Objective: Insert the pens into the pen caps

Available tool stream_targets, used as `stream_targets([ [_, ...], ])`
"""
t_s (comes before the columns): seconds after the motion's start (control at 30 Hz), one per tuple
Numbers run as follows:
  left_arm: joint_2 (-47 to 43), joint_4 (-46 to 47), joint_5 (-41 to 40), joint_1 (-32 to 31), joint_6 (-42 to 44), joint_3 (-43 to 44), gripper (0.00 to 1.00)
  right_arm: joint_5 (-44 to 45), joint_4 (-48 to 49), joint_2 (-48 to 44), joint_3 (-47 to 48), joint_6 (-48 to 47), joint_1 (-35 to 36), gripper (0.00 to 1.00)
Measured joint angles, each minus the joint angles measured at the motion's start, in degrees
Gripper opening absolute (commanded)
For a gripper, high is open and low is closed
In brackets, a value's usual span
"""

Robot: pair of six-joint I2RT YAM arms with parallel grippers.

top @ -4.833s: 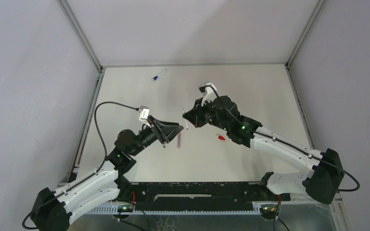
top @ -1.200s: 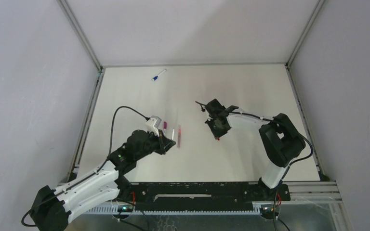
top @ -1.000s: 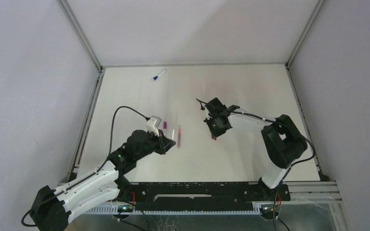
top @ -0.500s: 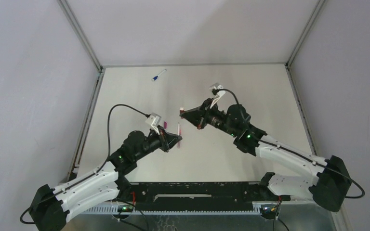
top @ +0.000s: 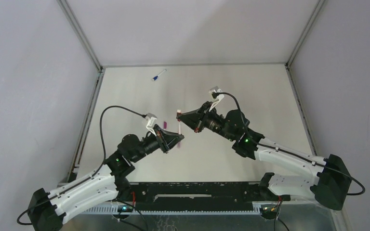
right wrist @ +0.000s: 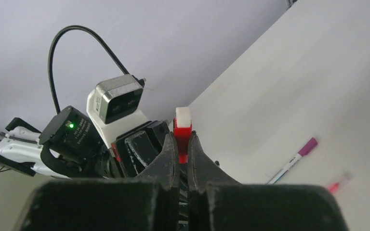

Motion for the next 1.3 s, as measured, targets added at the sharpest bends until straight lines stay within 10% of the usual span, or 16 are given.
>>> stream_targets([
  [1.3,-2.2,-2.1,-0.8,-0.3,0.0,0.0,0.00,-1.5,1.0,3.5,0.0,0.1,-3.4,0.00],
])
